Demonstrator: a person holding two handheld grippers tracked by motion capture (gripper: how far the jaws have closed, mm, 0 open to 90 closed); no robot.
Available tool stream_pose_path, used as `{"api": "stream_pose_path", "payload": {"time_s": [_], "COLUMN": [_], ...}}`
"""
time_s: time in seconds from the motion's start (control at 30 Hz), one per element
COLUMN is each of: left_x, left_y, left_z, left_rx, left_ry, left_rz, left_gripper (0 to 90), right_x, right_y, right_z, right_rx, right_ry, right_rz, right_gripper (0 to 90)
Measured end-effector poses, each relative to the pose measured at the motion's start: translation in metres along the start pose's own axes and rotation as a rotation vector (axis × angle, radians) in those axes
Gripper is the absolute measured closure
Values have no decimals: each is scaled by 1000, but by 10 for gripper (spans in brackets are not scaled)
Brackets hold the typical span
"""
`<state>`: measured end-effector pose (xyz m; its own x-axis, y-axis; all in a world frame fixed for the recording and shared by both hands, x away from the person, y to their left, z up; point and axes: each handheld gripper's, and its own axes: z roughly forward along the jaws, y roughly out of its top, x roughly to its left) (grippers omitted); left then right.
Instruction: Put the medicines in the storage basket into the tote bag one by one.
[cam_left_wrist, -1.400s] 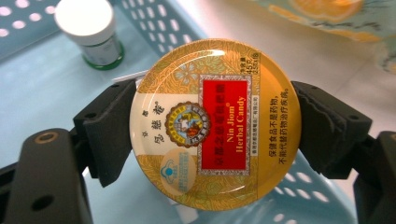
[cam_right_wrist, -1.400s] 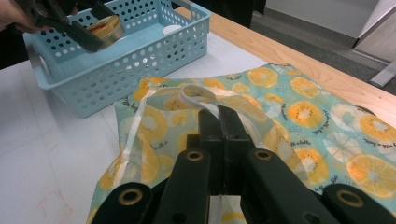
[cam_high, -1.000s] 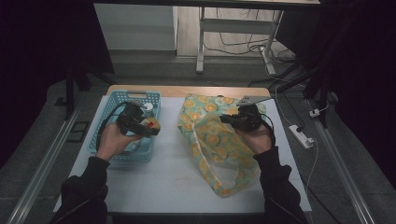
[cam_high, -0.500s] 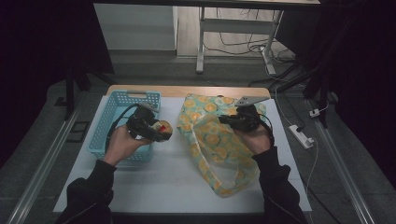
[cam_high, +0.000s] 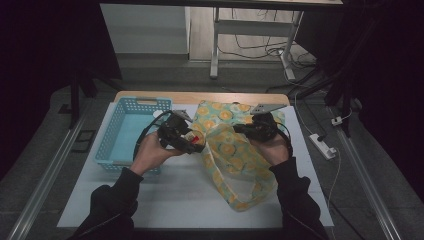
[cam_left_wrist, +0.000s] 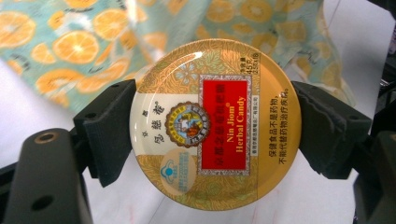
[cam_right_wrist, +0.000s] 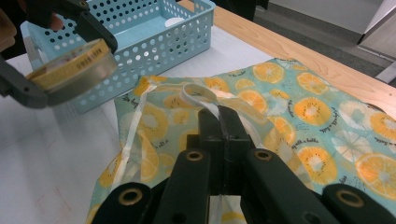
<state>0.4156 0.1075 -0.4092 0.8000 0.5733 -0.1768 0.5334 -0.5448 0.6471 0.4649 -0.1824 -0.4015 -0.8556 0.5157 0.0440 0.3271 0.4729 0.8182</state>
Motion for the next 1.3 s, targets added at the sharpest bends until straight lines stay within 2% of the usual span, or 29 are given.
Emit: {"api": "stream_pose_path", "payload": {"time_s": [0.2, 0.57, 0.6, 0.7, 0.97, 1.1, 1.3], "left_x": [-11, -19, -21, -22, -20, -19, -17], "left_y": [15, 34, 37, 39, 48, 49, 52], "left_z": [17, 45, 52, 60, 85, 92, 104], "left_rx": [17, 42, 50, 63, 47, 35, 38], "left_ry": [-25, -61, -56, -52, -34, -31, 1], "left_rz": [34, 66, 68, 75, 88, 81, 86], "left_gripper": [204, 204, 204, 204, 203, 203, 203], "right_x": [0, -1, -1, -1, 0, 0, -1], "right_y": [0, -1, -1, -1, -1, 0, -1], "right_z": [0, 2, 2, 2, 2, 2, 2], "right_rx": [0, 4, 5, 5, 4, 2, 2], "right_ry": [1, -3, -3, -4, -5, -5, -6], "right_rz": [1, 3, 3, 5, 3, 7, 7], "right_gripper": [893, 894, 893, 893, 893, 893, 893]}}
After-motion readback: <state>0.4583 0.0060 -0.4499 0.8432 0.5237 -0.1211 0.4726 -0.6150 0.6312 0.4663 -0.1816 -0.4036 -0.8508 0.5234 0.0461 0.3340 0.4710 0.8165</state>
